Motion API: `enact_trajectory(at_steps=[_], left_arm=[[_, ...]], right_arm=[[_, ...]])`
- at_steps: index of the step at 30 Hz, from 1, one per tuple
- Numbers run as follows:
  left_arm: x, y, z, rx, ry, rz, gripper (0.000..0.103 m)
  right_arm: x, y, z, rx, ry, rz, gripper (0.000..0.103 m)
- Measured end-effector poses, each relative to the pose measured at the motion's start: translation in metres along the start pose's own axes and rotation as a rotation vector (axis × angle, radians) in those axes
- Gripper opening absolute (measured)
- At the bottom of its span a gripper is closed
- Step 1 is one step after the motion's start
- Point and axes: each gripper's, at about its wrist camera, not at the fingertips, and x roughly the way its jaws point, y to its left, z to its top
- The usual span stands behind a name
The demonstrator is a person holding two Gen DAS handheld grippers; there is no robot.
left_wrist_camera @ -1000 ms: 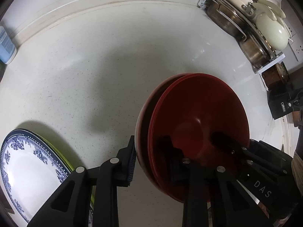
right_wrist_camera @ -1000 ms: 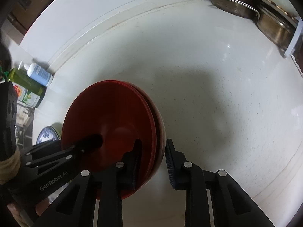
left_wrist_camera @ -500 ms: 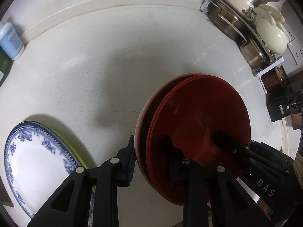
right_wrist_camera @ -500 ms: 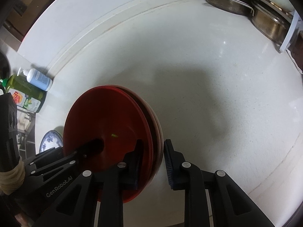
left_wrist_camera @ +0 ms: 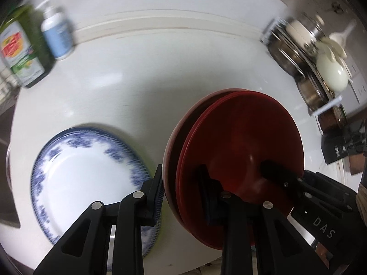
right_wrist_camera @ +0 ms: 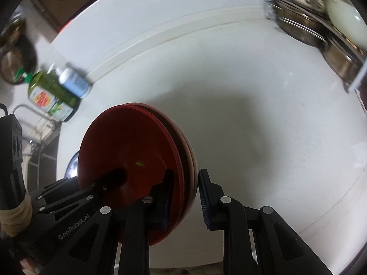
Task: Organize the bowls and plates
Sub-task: 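Lift the bowl stack with both grippers and carry it over the blue-floral plate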
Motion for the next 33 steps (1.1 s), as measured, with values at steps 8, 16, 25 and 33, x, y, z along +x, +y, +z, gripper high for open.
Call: enact_trajectory(at_steps=[8,16,25,33], left_arm=[[-0.024,0.055,-0.021,-0.123,-0.028,0.044,0.028],[-0.042,0.098,-0.044,-0.239,-0.045,0.093,0.028],[-0.048,0.136,-0.065,-0.342,-0.027,0.135,0.028],[-0.043,0.159,-0.074,-0.397,0.005,0.159,0.028]], right_arm=[[0.008,0.052,-0.001,-0.124,0.030,0.071,0.024],[0.022,0.102,-0.004,-0.247,0.076,0.130,0.024],[0.041,0.142,-0.016,-0.338,0.151,0.177,0.024],[0.062,0.166,-0.025,-0.381,0.235,0.199,0.024]])
